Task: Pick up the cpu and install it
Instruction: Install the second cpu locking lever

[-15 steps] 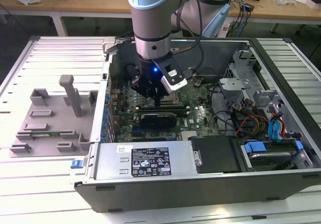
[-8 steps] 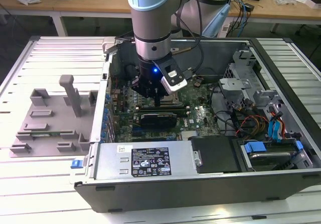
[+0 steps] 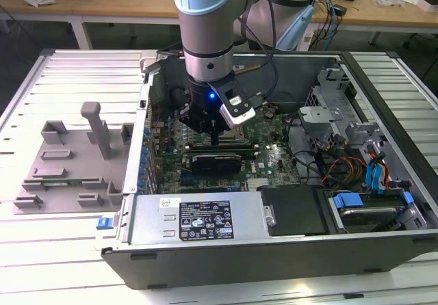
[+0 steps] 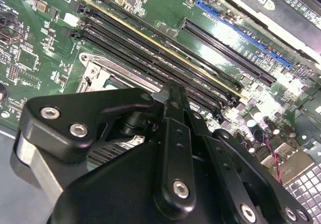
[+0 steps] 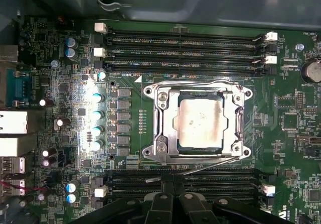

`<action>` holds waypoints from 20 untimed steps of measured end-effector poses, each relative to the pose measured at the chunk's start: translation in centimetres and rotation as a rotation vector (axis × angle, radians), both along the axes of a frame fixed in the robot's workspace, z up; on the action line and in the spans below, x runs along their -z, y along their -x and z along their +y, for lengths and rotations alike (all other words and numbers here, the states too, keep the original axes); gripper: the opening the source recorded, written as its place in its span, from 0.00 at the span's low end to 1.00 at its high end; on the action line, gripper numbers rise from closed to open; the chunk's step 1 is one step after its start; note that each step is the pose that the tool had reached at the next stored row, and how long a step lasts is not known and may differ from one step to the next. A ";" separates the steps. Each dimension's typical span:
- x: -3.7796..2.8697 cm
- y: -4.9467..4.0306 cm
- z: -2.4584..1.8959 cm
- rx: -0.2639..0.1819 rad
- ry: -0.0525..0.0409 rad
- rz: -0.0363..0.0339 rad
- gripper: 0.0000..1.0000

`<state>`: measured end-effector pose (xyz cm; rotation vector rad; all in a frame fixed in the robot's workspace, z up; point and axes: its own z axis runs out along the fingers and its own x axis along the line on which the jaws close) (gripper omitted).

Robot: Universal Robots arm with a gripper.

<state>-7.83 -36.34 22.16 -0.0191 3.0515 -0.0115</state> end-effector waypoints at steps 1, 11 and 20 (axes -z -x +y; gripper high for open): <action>0.00 0.00 0.00 0.000 -0.0001 0.0001 0.11; 0.70 1.06 -0.01 0.001 -0.0492 -0.0052 0.11; 0.84 1.07 -0.92 0.014 -0.0845 -0.0057 0.11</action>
